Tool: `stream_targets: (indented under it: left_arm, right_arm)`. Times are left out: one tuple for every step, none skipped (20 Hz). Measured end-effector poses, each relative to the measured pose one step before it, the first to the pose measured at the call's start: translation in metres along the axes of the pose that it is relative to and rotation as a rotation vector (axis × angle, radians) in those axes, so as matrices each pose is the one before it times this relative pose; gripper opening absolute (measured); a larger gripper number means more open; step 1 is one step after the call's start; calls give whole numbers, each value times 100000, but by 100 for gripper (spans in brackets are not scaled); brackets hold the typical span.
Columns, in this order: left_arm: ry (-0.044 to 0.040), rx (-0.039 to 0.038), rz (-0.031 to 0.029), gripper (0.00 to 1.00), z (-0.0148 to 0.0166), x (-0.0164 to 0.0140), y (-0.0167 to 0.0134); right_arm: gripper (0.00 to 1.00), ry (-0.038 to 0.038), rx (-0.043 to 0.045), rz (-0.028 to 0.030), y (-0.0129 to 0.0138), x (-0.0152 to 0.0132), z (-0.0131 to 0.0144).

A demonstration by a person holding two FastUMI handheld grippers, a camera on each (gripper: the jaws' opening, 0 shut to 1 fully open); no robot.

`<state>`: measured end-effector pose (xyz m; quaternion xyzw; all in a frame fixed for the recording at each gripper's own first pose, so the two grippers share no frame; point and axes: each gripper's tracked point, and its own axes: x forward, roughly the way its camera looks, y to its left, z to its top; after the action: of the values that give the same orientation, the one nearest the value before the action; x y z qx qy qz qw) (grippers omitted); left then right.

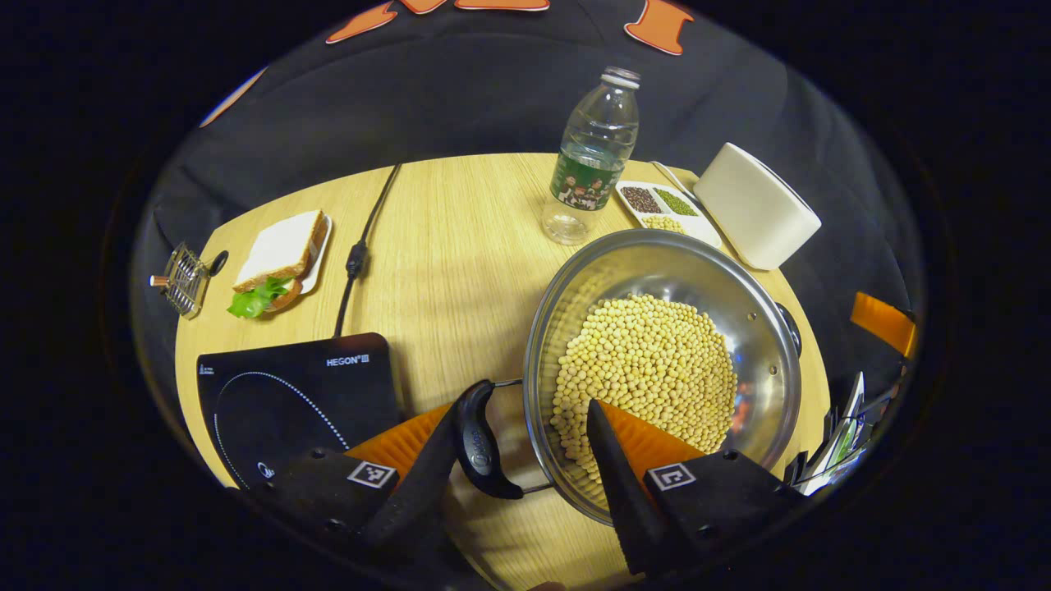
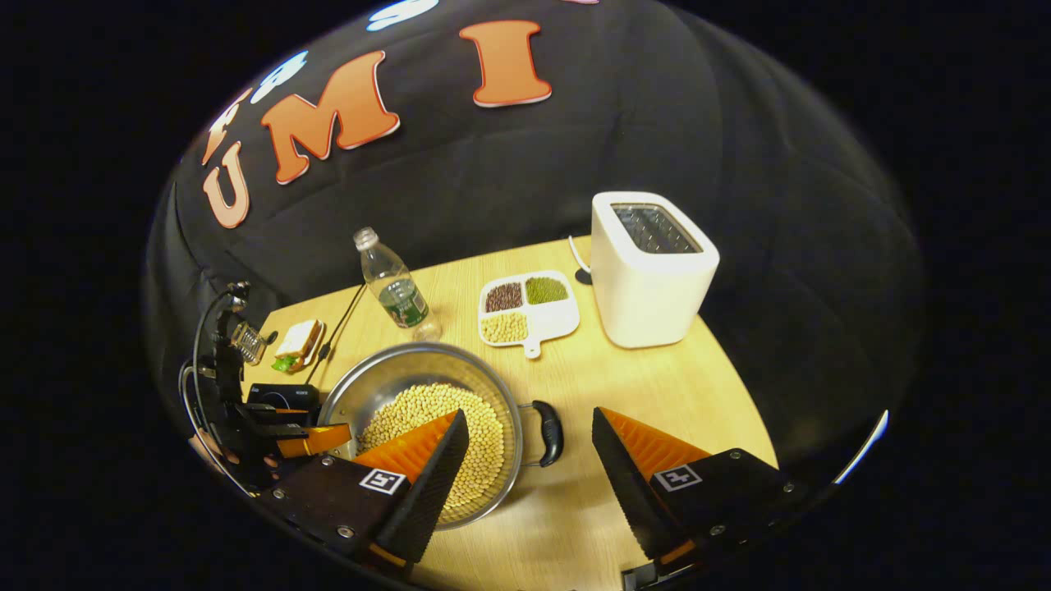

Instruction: First push the handle of the pot to place it horizontally, then grasp the pot with both hands and set it on the induction cooktop.

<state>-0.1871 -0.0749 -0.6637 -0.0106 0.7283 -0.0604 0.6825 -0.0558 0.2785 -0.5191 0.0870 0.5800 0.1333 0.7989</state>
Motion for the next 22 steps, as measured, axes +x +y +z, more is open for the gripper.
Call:
stream_targets:
  left_arm:
    - [345,-1661,-26,96,-227,185,-58]
    - [-22,-1572,425,96,-49,273,20]
    - [-147,-1616,509,96,-66,297,30]
    - [-113,-877,782,96,-40,242,53]
    - [-9,-577,906,95,-99,250,106]
    - [230,-57,987,95,-44,209,46]
    - [567,287,1581,93,-163,143,246]
    - [147,475,1712,93,53,183,215]
    - [-405,590,2352,94,73,34,399]
    - [-556,667,1825,89,267,99,258]
    - [-325,959,1796,86,76,129,243]
    - [-193,918,1805,84,85,106,313]
    - [195,302,573,85,-10,131,-69]
    - [322,204,1085,84,79,89,30]
    - [284,114,313,81,-175,69,-19]
    - [342,-259,612,80,21,74,-64]
    - [-361,-532,134,81,42,69,25]
    - [-191,-624,-172,80,32,35,17]
    - [64,-440,-263,80,-41,72,3]
    - [-446,-828,-175,81,57,145,-14]
    - [-446,-825,-218,79,39,-24,12]
    - [-860,-823,-179,79,136,40,6]
  right_arm:
    - [94,2346,-419,-646,-88,1042,-799]
    - [94,2061,-1199,-1669,-370,1053,-546]
    - [94,1590,-2020,-2008,-341,859,-365]
    - [95,923,-2170,-2722,-532,806,-145]
    - [95,921,-1257,-3165,-445,812,-330]
    - [95,214,314,-3043,-410,907,53]
    - [95,354,228,-1719,-222,569,-178]
    - [94,1304,-280,-1129,17,469,-380]
    - [95,1419,-870,-232,-3,414,-574]
    - [94,685,-21,-605,-110,510,-331]
    - [93,-134,1223,464,-5,164,47]
    - [92,309,2439,1264,237,536,-71]
    - [90,575,1971,1549,175,118,-246]
    - [89,769,1176,1276,173,281,-176]
    - [86,1074,311,1060,118,408,-445]
    - [83,833,-267,682,200,295,-255]
    - [79,609,-483,622,178,271,-228]
    - [77,464,-647,626,217,227,-104]
    - [72,669,-806,232,124,166,-264]
    - [70,-293,-204,-165,-10,87,87]
    - [69,524,173,240,45,-45,8]
    - [69,393,713,407,58,-55,-19]
